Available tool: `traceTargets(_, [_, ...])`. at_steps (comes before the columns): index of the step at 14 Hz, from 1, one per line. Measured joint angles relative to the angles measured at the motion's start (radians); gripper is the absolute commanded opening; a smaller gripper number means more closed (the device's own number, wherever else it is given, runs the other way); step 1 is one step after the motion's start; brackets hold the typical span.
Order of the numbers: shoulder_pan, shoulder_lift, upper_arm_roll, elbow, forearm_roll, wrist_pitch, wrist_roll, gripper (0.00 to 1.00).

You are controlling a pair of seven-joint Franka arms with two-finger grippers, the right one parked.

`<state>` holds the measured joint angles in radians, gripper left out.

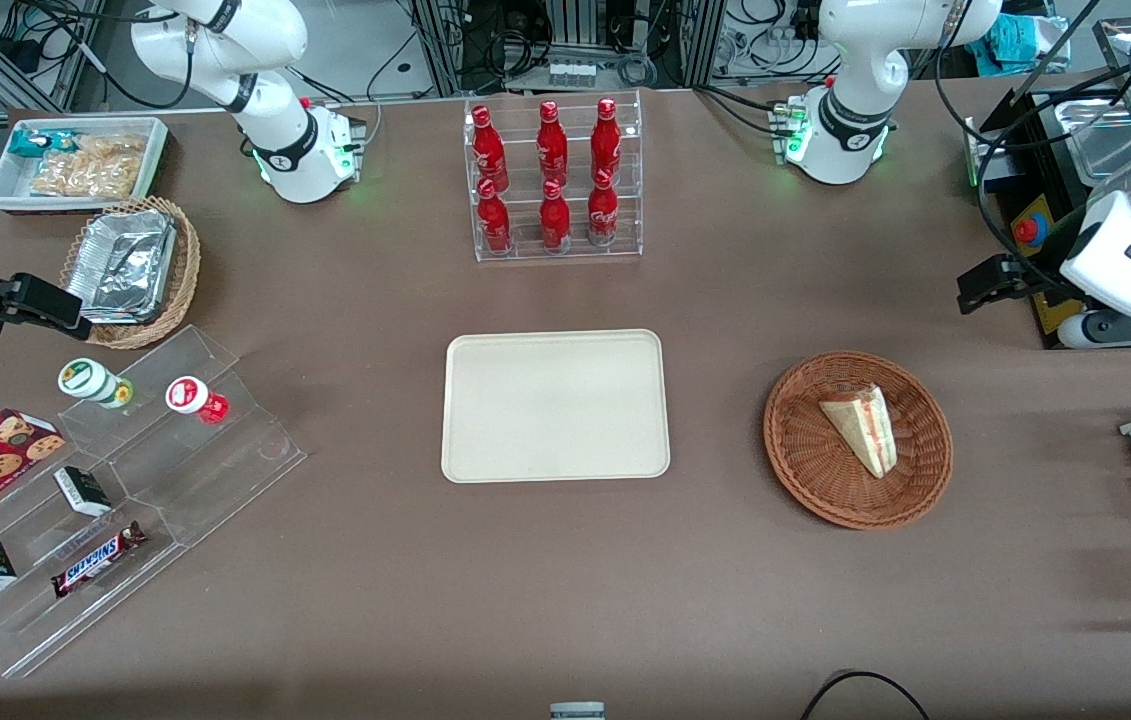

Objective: Place sandwich from basket to tray
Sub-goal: 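Move the left gripper down over the wrapped sandwich in the wicker basket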

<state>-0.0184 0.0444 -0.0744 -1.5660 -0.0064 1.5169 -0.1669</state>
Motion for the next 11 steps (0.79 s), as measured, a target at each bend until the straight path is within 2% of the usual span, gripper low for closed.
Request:
traceTargets(5, [0.000, 0.009, 0.002, -0.014, 0.000, -0.032, 0.000, 1.00])
traceTargets(8, [0.000, 0.060, 0.002, -0.065, 0.000, -0.035, 0.001, 1.00])
traceTargets(11, [0.000, 0.129, 0.002, -0.146, 0.000, 0.096, 0.001, 1.00])
